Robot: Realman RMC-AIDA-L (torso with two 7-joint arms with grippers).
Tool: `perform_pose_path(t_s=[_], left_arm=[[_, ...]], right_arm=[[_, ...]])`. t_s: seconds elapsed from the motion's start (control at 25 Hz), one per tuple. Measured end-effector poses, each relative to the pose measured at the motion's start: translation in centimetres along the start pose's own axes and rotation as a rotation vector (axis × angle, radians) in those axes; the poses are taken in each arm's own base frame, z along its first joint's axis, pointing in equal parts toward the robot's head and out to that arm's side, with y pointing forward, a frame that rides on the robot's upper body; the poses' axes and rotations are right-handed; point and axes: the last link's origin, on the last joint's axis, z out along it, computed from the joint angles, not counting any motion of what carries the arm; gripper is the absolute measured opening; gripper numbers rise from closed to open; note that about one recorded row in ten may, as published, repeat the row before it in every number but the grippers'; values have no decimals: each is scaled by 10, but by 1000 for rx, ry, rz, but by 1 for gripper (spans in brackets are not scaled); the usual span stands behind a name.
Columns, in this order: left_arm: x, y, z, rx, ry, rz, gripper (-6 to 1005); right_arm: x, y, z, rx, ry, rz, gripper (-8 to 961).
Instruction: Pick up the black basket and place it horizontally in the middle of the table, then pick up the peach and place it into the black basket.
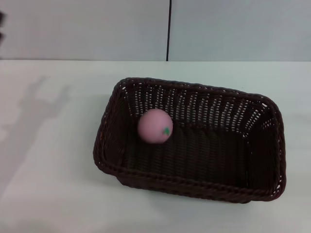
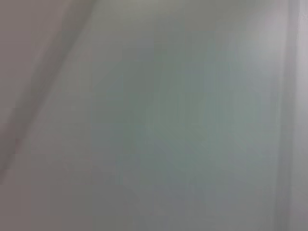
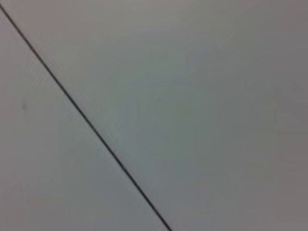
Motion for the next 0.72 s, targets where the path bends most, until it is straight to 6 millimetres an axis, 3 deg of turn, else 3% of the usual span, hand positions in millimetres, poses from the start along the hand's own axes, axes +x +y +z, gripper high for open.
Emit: perform_pose_path(t_s=[0.04,0.12,0.32,0.72], left_arm=[[0,0,0,0,0,0,843],[10,-10,-24,166,92,53,842],[16,-15,-40,271,131,135,842],[14,-16,-42,340,157,194,843]], right_arm=[[0,0,-1,5,-6,2,495],[-1,-1,-1,10,-14,2,495],[-2,-3,-2,23,-18,2,495],[-8,-9,-5,64,-68,-41,495]])
